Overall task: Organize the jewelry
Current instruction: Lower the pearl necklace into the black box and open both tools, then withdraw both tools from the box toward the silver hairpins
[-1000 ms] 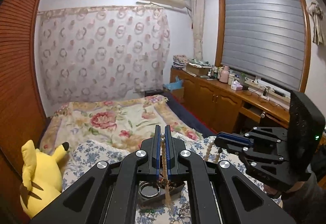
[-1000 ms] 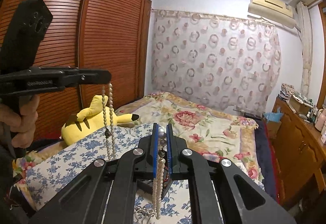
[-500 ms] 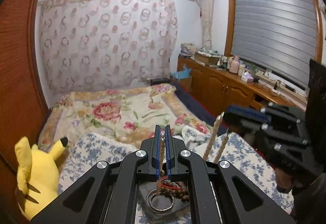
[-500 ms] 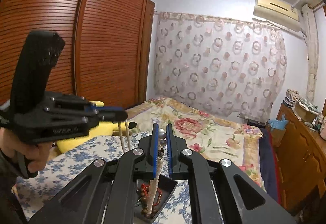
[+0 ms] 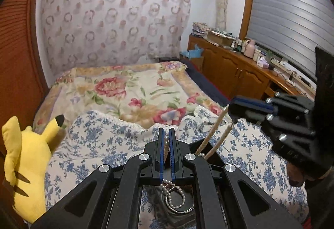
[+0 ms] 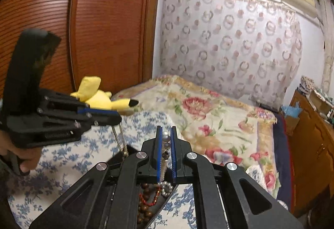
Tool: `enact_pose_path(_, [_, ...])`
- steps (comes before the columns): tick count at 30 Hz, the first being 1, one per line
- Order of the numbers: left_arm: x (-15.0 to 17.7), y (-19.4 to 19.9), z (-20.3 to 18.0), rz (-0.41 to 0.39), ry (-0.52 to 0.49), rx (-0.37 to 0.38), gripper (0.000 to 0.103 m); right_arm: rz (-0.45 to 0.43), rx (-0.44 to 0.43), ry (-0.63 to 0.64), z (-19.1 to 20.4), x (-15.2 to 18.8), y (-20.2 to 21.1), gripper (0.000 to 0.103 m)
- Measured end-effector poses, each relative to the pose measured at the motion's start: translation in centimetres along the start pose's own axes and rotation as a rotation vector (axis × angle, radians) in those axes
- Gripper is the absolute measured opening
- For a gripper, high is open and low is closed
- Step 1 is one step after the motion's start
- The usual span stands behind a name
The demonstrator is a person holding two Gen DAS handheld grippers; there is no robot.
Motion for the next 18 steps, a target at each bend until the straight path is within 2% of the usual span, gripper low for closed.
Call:
enact_pose_path(5, [0.3, -0.1, -0.1, 0.01, -0.007, -0.007, 0.006, 0.054, -0.017, -0.021, 0.2, 1.7, -0.9, 0.009])
enact_pose_path(7, [0.8, 0.2, -0.1, 0.016, -0.012, -0.011, 0.015, 0.058, -0.015, -0.026, 0.3, 1.9, -0.7, 0.01])
enact_pose_path(8, [1.0, 0.5, -0.2, 0.014, -0.014, -0.014, 0.024, 0.059, -0.015, -0.03, 0.3, 2.0, -0.5, 0.01])
enact_pose_path(12, [2.5, 2.2, -0.7, 0.011, -0.031, -0.016, 0.037, 0.06, -0.01, -0.037, 0.6, 2.8, 1.2, 0.011])
enact_pose_path(18, [6.2, 5.0, -1.5, 0.035, -0.037, -0.004, 0.042, 0.076, 0.006, -0.064, 1.8, 5.7, 4.9, 0.011])
Point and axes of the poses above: each gripper's, at about its wrist camera, not at the fingertips, and y roughly against the way its jaws point, z to its left, x to its underside, the point moved 3 cm from there along -y, roughly the way its jaws point, and after that the axes turned 12 degrees about -z, right-handed, at the moved point
